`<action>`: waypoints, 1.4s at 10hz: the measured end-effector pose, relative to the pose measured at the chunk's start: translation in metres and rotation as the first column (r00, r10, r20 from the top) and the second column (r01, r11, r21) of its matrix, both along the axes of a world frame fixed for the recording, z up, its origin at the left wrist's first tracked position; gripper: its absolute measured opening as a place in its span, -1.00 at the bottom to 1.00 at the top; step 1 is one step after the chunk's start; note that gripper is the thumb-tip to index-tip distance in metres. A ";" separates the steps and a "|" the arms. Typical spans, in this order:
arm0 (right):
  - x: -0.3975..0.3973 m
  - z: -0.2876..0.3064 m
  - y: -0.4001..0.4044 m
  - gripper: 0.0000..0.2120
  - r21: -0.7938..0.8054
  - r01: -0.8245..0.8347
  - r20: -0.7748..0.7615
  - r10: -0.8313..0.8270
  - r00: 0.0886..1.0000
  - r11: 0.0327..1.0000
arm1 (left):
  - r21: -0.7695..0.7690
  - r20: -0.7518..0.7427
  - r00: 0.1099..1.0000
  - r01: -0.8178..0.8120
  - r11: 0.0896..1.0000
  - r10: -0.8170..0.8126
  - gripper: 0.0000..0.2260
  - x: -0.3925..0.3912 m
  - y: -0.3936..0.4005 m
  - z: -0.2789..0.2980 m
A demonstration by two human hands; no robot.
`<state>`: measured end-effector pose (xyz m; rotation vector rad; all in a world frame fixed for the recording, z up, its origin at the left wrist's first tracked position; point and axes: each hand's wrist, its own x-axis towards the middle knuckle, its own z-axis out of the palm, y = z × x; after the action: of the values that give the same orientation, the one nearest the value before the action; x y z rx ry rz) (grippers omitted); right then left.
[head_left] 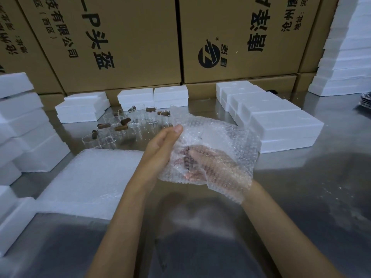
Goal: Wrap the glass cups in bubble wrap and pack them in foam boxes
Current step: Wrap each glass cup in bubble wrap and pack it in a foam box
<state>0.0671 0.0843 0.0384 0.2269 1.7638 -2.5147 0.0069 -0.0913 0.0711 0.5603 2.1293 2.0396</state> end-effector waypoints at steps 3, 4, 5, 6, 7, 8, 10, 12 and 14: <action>-0.013 0.003 0.012 -0.80 0.178 -0.021 0.057 0.011 0.998 0.984 | -0.021 0.065 0.996 0.055 0.998 -0.054 -0.63 -0.003 -0.007 -0.004; -0.009 0.016 0.018 -0.82 0.189 -0.011 -0.044 0.020 0.999 0.982 | 0.121 0.146 0.989 -0.028 0.992 0.010 -0.53 -0.005 -0.005 -0.003; -0.006 0.030 0.039 -0.82 -0.057 0.266 -0.270 -0.271 0.924 0.962 | 0.291 0.251 0.968 -0.106 0.951 0.030 -0.46 -0.009 -0.004 0.000; -0.007 0.029 0.054 -0.81 -0.253 0.448 -0.236 -0.504 0.831 0.857 | 0.435 0.286 0.958 -0.128 0.891 -0.002 -0.64 -0.011 -0.007 0.002; -0.011 0.023 0.045 -0.77 -0.135 0.295 -0.182 -0.316 0.931 0.946 | 0.517 0.301 0.951 -0.100 0.850 -0.071 -0.68 -0.010 -0.008 0.002; -0.012 0.016 0.023 -0.63 0.034 0.025 -0.184 -0.018 0.983 0.999 | 0.506 0.303 0.943 -0.038 0.862 -0.136 -0.70 -0.010 -0.004 -0.001; -0.012 0.016 0.021 -0.90 0.162 0.326 -0.236 -0.284 0.929 0.931 | 0.166 0.232 0.923 0.275 0.947 -0.309 -0.48 -0.006 0.000 -0.012; -0.007 0.015 0.020 -0.80 0.381 0.353 -0.296 -0.249 0.922 0.854 | -0.441 0.025 0.982 0.181 0.879 -0.189 -0.43 -0.001 0.008 -0.016; -0.011 0.005 0.015 -0.94 0.742 0.307 -0.287 -0.131 0.949 0.595 | -0.666 -0.067 0.978 0.105 0.739 -0.199 -0.48 -0.006 0.004 -0.019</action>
<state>0.0565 0.0995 0.0433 0.2333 3.0068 -1.7159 0.0009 -0.0868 0.0523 0.7270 2.5626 1.0499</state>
